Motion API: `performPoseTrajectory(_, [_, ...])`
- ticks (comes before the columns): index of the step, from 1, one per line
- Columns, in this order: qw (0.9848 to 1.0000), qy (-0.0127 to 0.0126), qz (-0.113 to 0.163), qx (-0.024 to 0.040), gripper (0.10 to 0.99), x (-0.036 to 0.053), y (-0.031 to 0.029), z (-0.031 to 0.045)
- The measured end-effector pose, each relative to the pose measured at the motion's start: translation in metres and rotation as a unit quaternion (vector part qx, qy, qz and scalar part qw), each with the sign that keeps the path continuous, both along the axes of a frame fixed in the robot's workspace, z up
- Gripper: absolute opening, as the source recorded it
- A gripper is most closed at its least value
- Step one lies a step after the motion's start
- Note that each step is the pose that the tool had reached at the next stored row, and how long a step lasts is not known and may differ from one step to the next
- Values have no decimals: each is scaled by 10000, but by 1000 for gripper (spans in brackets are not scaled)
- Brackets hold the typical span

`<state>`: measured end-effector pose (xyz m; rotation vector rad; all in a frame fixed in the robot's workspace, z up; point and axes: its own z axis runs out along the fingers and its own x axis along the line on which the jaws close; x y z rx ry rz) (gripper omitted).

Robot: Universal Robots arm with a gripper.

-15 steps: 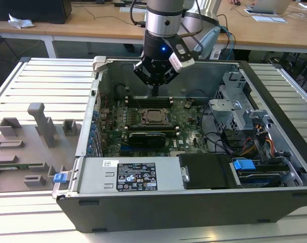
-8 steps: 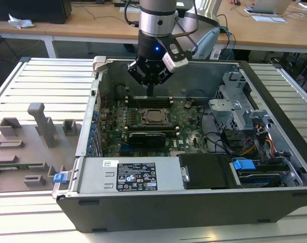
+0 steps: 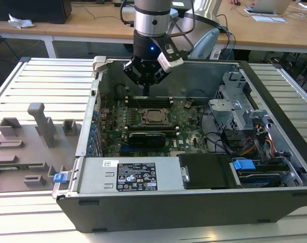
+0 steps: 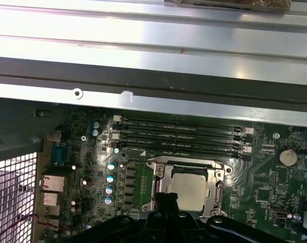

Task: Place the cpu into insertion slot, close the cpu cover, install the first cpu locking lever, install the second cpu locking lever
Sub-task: 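Install the first cpu locking lever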

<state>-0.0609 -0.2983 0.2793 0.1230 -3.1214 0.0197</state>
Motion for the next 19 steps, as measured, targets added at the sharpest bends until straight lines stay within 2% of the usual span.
performPoseTrajectory(2, [10000,0,0,-1,106,-21,0,0])
performPoseTrajectory(6, [10000,0,0,0,106,-122,0,-1])
performPoseTrajectory(13, [10000,0,0,3,106,-153,3,-43])
performPoseTrajectory(19, [10000,0,0,4,106,-312,9,-50])
